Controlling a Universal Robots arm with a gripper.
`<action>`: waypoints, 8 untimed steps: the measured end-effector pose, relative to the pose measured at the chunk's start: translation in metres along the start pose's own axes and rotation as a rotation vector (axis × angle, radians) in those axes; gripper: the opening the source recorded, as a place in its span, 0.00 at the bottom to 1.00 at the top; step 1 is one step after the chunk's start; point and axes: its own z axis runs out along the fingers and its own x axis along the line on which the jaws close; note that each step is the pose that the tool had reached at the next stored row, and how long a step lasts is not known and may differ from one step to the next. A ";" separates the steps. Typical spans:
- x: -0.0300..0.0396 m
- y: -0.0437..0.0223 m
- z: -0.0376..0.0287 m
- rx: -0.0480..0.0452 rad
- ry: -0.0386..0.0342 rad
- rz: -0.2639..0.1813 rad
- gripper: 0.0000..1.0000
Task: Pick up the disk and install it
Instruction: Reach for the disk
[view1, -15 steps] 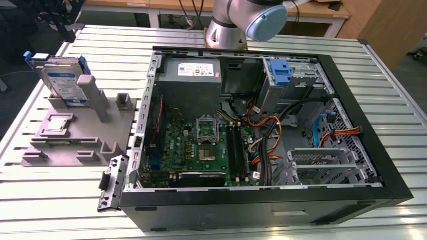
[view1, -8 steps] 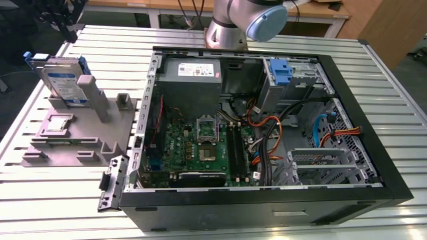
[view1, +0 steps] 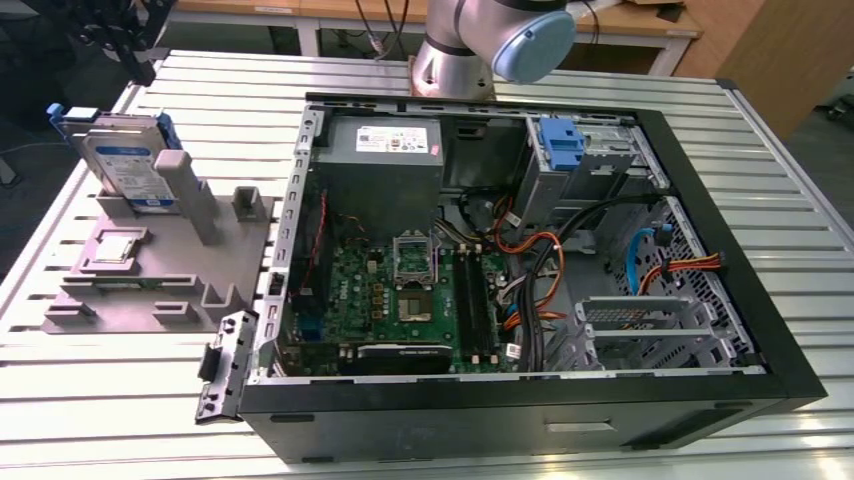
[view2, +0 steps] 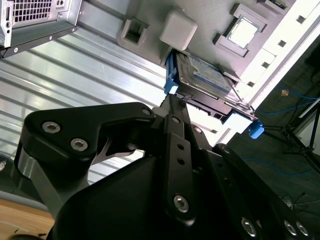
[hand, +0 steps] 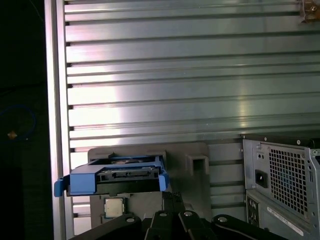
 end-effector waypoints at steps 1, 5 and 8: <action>0.0000 0.0000 0.0000 0.0000 0.0000 0.000 0.10; -0.0001 0.0000 0.0000 0.0000 0.0000 0.000 0.10; 0.0047 -0.0002 -0.0001 0.0001 0.0000 0.000 0.10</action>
